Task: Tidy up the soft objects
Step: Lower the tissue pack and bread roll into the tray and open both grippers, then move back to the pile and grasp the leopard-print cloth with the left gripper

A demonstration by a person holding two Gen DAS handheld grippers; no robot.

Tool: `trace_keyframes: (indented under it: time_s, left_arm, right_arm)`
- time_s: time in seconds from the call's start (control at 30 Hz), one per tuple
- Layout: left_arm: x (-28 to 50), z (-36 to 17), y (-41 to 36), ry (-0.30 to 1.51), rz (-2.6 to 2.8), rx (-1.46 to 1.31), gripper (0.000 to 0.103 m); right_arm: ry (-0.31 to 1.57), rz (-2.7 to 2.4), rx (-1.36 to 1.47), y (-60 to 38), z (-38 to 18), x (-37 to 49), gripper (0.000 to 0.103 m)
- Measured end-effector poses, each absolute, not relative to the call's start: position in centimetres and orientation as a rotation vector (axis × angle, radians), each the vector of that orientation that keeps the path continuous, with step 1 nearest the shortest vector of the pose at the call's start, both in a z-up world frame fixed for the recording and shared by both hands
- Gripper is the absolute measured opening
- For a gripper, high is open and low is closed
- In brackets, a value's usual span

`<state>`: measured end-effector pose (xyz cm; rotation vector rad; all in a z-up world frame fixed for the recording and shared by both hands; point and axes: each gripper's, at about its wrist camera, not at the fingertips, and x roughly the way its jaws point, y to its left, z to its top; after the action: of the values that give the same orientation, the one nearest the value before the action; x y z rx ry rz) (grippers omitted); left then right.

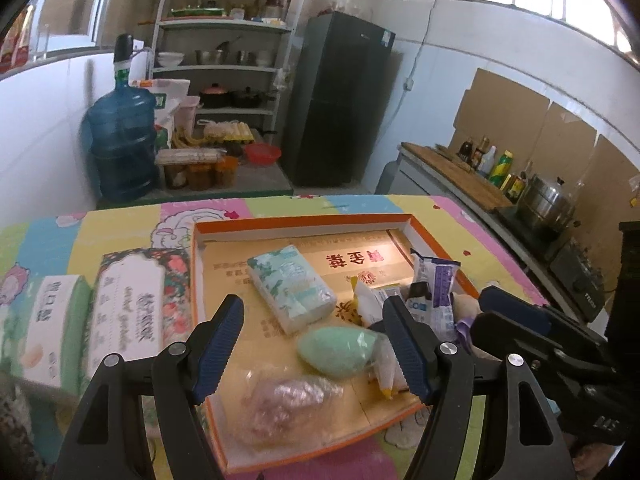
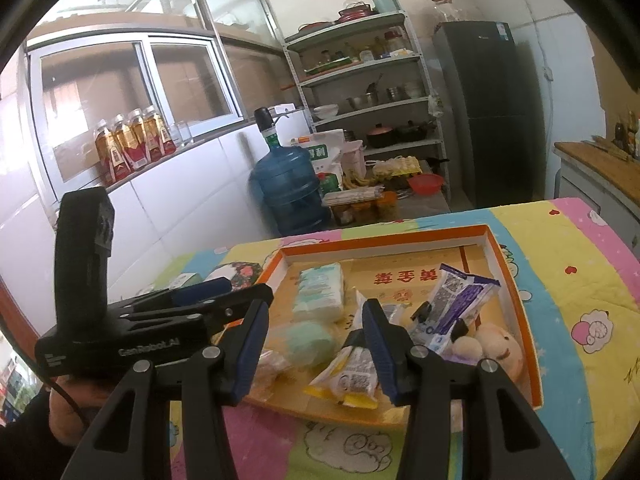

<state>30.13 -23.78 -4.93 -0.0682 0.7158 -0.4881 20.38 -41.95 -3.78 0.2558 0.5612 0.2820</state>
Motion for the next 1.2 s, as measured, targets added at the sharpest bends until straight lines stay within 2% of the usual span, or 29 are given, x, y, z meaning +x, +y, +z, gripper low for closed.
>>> trace_keyframes:
  time_s: [0.67, 0.93, 1.2]
  left_arm:
    - [22.5, -3.6, -13.8, 0.625, -0.403, -0.117, 0.074]
    - [20.5, -5.2, -6.7, 0.602, -0.226, -0.108, 0.074]
    - [20.6, -8.2, -1.2, 0.651, -0.103, -0.121, 0.074]
  right_arm:
    - [0.575, 0.37, 0.215, -34.6, -3.0, 17.3, 0.049]
    - [0.612, 0.407, 0.19, -31.0, -3.9, 16.9, 0.049]
    - [0.636, 0.447, 0.141, -27.1, -4.5, 16.6, 0.049]
